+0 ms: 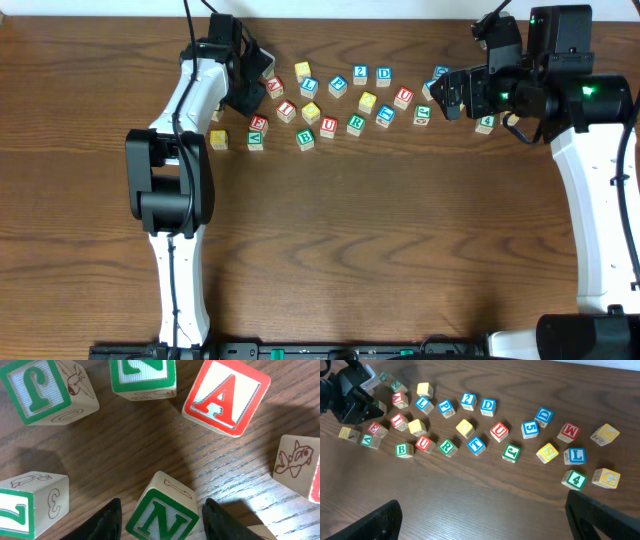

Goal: Spell out NEURIPS
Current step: 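Lower the left gripper over the green N block, then close the left gripper on the green N block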

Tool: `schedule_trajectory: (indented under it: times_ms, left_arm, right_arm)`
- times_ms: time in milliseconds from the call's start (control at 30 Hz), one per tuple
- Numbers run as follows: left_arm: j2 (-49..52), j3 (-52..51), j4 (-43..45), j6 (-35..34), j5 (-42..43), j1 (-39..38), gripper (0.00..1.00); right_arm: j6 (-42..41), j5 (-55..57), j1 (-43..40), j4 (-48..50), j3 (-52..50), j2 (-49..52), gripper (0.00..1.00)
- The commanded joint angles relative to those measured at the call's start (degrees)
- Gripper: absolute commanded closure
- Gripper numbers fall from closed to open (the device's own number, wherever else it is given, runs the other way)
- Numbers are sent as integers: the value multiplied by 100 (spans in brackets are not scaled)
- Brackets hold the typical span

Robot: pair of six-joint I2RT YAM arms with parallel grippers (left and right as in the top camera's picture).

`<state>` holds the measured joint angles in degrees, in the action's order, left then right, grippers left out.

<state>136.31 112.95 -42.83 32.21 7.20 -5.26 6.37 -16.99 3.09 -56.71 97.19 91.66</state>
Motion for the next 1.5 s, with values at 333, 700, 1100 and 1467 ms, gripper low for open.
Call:
schedule_trajectory:
  times_ms: [333, 700, 1100, 1467]
  left_arm:
    - [96, -50, 28, -1823, -219, 4, 65]
    - [96, -50, -35, -4922, -938, 2, 66]
    - [96, -50, -74, -5016, -920, 4, 60]
    - [98, -94, 85, -4179, -920, 2, 60]
  right_arm:
    - [57, -52, 0, -9, 127, -4, 1]
    - [57, -52, 0, -9, 127, -4, 1]
    - [57, -52, 0, -9, 127, -4, 1]
    - [57, -52, 0, -9, 127, -4, 1]
